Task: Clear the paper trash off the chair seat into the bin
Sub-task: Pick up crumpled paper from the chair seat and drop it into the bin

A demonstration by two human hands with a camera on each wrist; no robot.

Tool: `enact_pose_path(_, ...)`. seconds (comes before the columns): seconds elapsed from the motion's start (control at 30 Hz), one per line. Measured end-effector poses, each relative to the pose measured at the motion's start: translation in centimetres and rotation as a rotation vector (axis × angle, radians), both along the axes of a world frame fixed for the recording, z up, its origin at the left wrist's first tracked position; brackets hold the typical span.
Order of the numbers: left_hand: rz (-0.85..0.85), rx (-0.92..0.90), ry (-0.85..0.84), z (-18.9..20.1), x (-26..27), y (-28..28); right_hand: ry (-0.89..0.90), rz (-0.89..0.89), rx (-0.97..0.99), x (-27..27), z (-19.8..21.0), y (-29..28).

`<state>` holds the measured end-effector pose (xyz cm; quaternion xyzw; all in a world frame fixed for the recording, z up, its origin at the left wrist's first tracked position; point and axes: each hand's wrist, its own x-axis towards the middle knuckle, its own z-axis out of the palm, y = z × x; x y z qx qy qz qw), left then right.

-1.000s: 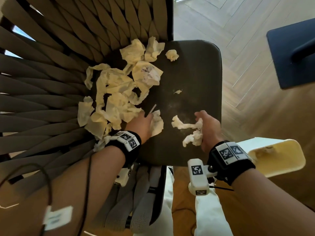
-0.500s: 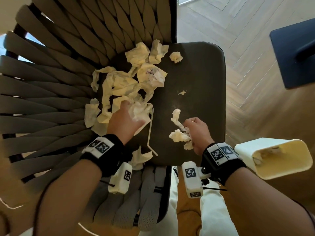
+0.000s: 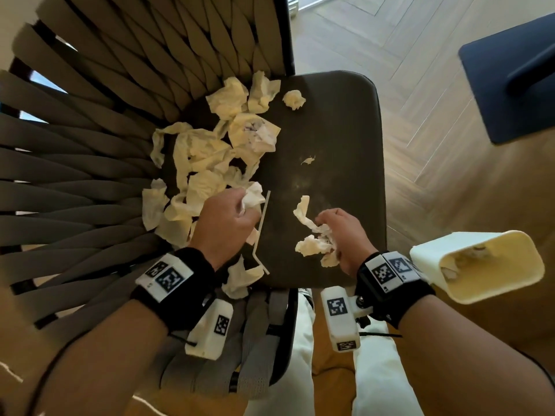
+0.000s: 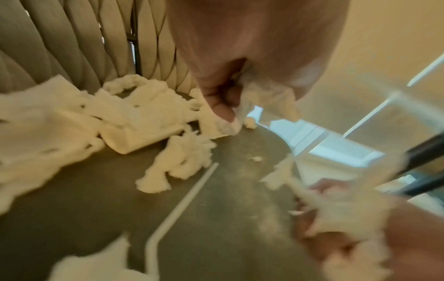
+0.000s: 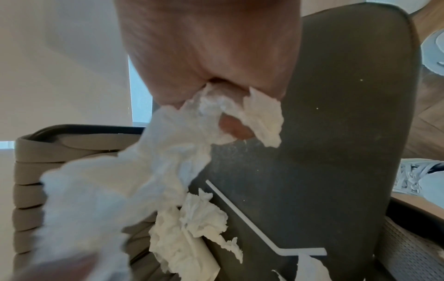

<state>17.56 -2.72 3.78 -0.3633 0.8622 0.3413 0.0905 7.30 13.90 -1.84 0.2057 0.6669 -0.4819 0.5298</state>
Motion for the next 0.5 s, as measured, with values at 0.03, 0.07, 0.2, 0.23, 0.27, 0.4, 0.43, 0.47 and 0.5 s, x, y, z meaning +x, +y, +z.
enact_pose_path(0.03, 0.017, 0.115, 0.064, 1.5, -0.3, 1.0, -0.013, -0.034, -0.017, -0.1, 0.3, 0.2)
enact_pose_path(0.07, 0.042, 0.25, 0.11, 2.9, -0.8, 2.2, -0.036, -0.078, -0.039, -0.1, 0.6, 0.4)
enact_pose_path(0.2, 0.215, 0.706, 0.219, 4.9, -3.4, 6.6, -0.238, -0.3, -0.242, -0.4, 1.7, 0.8)
enact_pose_path(0.23, 0.25, 0.757, 0.205, 4.5, -4.1, 7.4, -0.284, -0.35, -0.325, -0.4, 1.9, 0.7)
enact_pose_path(0.27, 0.276, 0.785, 0.176, 3.7, -4.8, 8.0, -0.314, -0.403, -0.401, -0.6, 2.2, 0.7)
enact_pose_path(0.4, -0.254, 0.166, 0.052, -0.5, -6.3, 9.4, -0.379, -0.52, -0.527, -1.4, 3.0, 1.5)
enact_pose_path(0.43, -0.438, -0.085, 0.032, -1.2, -6.5, 10.0, -0.386, -0.517, -0.517, -1.6, 2.9, 1.8)
enact_pose_path(0.47, -0.556, -0.253, 0.04, -1.5, -6.7, 10.6, -0.385, -0.502, -0.503, -1.6, 2.7, 2.1)
enact_pose_path(0.5, -0.612, -0.333, 0.033, -1.5, -7.0, 11.2, -0.372, -0.483, -0.487, -1.7, 2.5, 2.3)
